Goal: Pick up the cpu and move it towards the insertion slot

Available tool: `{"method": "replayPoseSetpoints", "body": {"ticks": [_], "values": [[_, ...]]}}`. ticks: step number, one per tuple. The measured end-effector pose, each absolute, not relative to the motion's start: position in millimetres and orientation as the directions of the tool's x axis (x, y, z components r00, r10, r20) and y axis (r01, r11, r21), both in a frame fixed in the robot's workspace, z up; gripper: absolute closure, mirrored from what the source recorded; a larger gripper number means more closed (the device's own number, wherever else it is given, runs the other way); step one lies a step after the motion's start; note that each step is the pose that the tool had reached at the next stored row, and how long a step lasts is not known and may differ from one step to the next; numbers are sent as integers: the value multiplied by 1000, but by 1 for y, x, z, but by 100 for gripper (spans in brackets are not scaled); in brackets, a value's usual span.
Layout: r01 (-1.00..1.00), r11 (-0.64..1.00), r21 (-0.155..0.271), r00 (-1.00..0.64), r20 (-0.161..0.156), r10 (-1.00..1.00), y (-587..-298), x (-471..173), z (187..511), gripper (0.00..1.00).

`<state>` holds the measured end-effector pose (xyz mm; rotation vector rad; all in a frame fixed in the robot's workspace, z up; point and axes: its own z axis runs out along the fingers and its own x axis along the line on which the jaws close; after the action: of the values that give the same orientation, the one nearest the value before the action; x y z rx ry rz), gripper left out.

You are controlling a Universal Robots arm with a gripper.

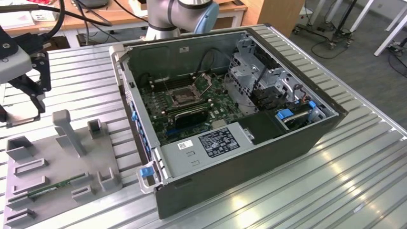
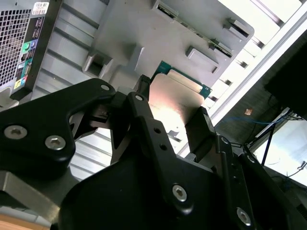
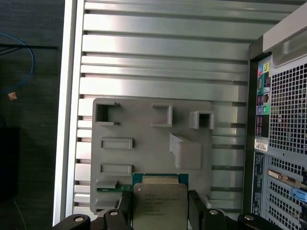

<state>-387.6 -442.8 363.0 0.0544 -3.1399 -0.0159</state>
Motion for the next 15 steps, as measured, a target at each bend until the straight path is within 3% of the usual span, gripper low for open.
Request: {"method": "replayPoseSetpoints", "body": {"ticks": [15], "values": [[-35, 999, 10, -999, 1, -35, -443, -366, 363, 45]]}}
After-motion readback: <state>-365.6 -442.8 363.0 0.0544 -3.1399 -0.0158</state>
